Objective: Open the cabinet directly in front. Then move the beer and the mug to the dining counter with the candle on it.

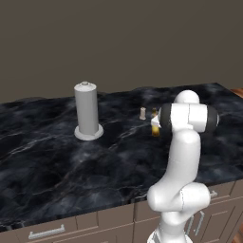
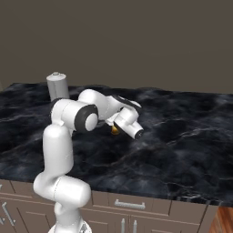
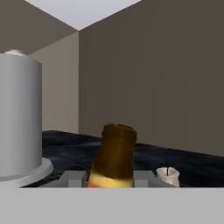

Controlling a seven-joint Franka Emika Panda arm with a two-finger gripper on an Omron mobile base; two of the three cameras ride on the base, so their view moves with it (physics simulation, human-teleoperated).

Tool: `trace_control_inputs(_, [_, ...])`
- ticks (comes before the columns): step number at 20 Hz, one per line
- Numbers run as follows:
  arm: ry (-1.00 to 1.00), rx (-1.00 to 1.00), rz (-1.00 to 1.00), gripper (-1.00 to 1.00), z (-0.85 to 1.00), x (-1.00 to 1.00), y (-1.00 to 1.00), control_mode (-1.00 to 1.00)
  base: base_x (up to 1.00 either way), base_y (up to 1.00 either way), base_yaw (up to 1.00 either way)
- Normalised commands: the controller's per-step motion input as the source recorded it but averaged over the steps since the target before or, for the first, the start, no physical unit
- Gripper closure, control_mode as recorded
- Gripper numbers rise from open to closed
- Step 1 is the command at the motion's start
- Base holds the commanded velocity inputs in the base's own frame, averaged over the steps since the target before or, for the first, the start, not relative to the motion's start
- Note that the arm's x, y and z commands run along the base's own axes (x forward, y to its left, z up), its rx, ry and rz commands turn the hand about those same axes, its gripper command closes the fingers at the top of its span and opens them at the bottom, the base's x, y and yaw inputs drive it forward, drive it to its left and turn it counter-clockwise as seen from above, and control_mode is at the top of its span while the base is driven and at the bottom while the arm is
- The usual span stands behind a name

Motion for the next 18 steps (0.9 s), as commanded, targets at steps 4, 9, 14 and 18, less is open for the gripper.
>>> trace_control_inputs(4, [0.0, 0.0, 0.0, -1.0, -0.23, 0.0, 0.0, -1.0, 0.0, 0.0, 0.0])
trace_control_inputs(9, [0.0, 0.0, 0.0, -1.0, -0.14, 0.0, 0.0, -1.0, 0.0, 0.0, 0.0])
trace_control_inputs(14, [0.0, 0.0, 0.0, -1.0, -0.1, 0.0, 0.0, -1.0, 0.0, 0.0, 0.0])
trace_control_inputs(18, [0.0, 0.0, 0.0, -1.0, 0.0, -0.14, 0.0, -1.0, 0.0, 0.0, 0.0])
